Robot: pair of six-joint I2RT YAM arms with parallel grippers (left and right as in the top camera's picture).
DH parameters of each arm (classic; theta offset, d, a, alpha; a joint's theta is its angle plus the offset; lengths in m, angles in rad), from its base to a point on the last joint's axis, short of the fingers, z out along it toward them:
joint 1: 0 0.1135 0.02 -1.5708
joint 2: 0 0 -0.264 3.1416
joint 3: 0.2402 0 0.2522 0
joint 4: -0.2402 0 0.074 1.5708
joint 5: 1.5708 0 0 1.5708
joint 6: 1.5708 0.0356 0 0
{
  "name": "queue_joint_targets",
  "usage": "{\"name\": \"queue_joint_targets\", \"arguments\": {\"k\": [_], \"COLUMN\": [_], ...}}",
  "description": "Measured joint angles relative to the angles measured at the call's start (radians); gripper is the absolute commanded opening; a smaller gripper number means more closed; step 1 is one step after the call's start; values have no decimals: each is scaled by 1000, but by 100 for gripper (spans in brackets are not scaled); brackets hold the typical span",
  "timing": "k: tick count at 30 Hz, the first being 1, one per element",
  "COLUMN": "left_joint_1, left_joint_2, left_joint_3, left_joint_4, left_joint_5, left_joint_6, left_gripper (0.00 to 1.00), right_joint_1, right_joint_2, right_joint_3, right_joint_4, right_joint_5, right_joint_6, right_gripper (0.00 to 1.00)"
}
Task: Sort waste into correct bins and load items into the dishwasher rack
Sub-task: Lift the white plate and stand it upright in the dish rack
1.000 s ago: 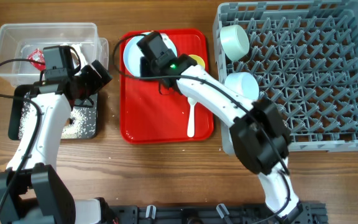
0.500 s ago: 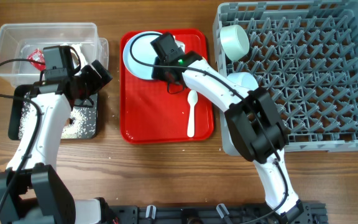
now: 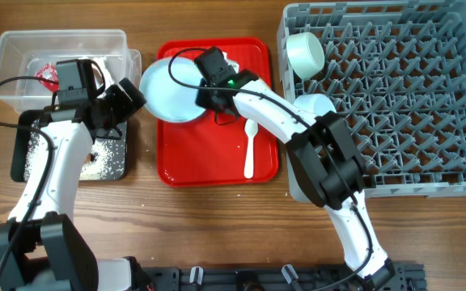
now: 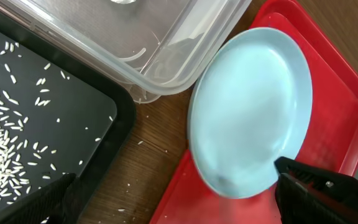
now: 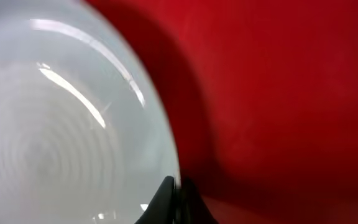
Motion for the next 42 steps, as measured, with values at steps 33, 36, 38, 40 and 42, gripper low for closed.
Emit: {"name": "queue_joint_targets", "arguments": {"k": [33,36,38,40,42], "left_joint_1": [-2,-2,-2,-2,-2], "left_joint_2": [0,0,0,0,0], "left_joint_3": [1,1,1,1,1], "left_joint_4": [2,2,2,3,3], "left_joint_5": [7,7,7,7,7], "left_joint_6": [0,0,0,0,0], "left_gripper": [100,100,100,100,100], "right_joint_1": [-398,-415,-426,-431,-431], "right_joint_2": [-560,-560,-560,-553,-531], "right_joint_3": [48,48,48,48,48], "right_joint_4": [-173,-172,-207,-256,-285], "right_joint_5": [923,1009,1012,1013,1010], "right_joint_6": [-713,-949,-1109,-1249,-1319], "right_gripper": [4,4,4,4,4]}}
